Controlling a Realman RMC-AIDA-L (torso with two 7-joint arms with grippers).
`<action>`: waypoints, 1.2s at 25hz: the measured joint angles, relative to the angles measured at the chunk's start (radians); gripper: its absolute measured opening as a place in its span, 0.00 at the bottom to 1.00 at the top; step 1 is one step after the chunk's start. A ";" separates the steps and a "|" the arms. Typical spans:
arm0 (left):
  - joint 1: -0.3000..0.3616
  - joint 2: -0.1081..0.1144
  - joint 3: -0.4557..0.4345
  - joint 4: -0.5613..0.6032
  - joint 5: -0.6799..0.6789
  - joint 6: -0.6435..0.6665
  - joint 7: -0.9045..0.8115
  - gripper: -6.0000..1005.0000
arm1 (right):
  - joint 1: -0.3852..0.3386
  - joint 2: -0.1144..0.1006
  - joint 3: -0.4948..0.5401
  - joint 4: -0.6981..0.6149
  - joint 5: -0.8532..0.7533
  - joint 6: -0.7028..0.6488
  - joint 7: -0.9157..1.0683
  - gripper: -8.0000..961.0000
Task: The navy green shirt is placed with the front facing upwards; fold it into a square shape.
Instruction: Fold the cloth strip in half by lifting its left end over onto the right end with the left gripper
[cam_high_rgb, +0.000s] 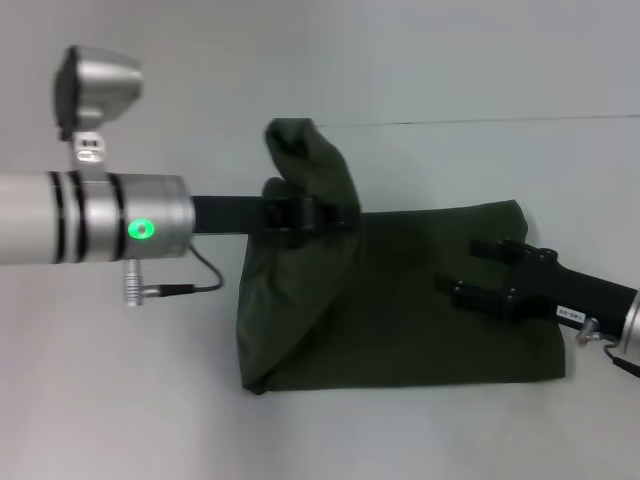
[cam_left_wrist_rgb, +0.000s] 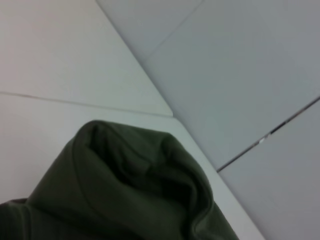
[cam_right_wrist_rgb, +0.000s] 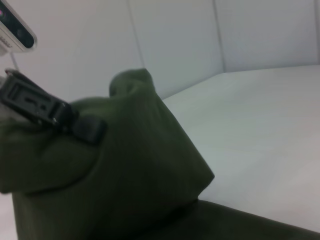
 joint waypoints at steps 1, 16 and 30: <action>-0.010 0.000 0.029 -0.014 -0.009 -0.032 -0.003 0.10 | -0.008 0.000 0.000 0.000 0.009 0.000 -0.004 0.94; -0.087 -0.001 0.213 -0.113 -0.200 -0.211 -0.002 0.10 | -0.056 -0.002 0.000 -0.005 0.059 0.020 -0.033 0.94; -0.140 -0.005 0.457 -0.210 -0.352 -0.464 0.027 0.10 | -0.059 -0.002 0.000 0.000 0.059 0.037 -0.041 0.94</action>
